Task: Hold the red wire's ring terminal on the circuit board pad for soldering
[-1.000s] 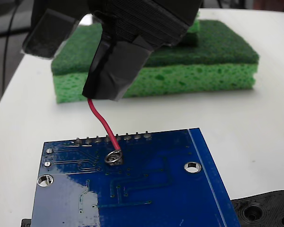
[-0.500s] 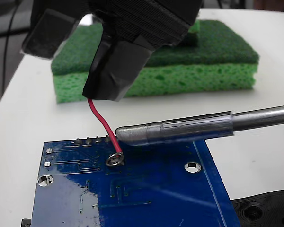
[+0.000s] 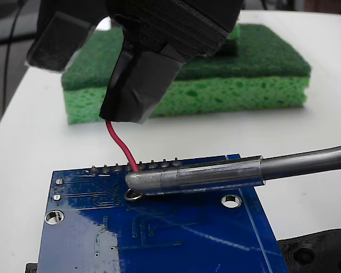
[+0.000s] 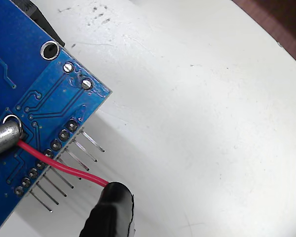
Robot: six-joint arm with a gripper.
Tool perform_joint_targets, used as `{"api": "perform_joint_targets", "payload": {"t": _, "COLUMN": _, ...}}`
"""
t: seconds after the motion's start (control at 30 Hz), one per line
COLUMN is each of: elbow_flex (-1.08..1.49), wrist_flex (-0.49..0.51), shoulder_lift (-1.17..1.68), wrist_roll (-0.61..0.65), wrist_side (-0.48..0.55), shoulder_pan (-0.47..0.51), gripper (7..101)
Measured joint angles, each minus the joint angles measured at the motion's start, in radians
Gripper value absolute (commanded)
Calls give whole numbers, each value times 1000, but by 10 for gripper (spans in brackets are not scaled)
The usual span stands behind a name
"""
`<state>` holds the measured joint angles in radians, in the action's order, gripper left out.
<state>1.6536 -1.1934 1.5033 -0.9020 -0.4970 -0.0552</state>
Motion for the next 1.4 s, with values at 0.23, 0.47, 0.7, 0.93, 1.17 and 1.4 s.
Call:
{"api": "perform_joint_targets", "payload": {"t": 0.23, "elbow_flex": 0, "wrist_flex": -2, "shoulder_lift": 0, "wrist_roll": 0, "wrist_side": 0, "shoulder_pan": 2, "gripper": 1003}}
{"api": "perform_joint_targets", "payload": {"t": 0.47, "elbow_flex": -2, "wrist_flex": -2, "shoulder_lift": 0, "wrist_roll": -2, "wrist_side": 2, "shoulder_pan": 2, "gripper": 1003}}
{"api": "perform_joint_targets", "payload": {"t": 0.7, "elbow_flex": -2, "wrist_flex": -5, "shoulder_lift": 0, "wrist_roll": -3, "wrist_side": 2, "shoulder_pan": 2, "gripper": 1003}}
{"api": "perform_joint_targets", "payload": {"t": 0.93, "elbow_flex": -2, "wrist_flex": -8, "shoulder_lift": 0, "wrist_roll": -5, "wrist_side": 2, "shoulder_pan": 2, "gripper": 1003}}
{"api": "perform_joint_targets", "payload": {"t": 1.17, "elbow_flex": -2, "wrist_flex": -6, "shoulder_lift": 0, "wrist_roll": -5, "wrist_side": 2, "shoulder_pan": 0, "gripper": 1003}}
{"api": "perform_joint_targets", "payload": {"t": 1.4, "elbow_flex": -2, "wrist_flex": -34, "shoulder_lift": 35, "wrist_roll": 9, "wrist_side": -3, "shoulder_pan": -3, "gripper": 1003}}
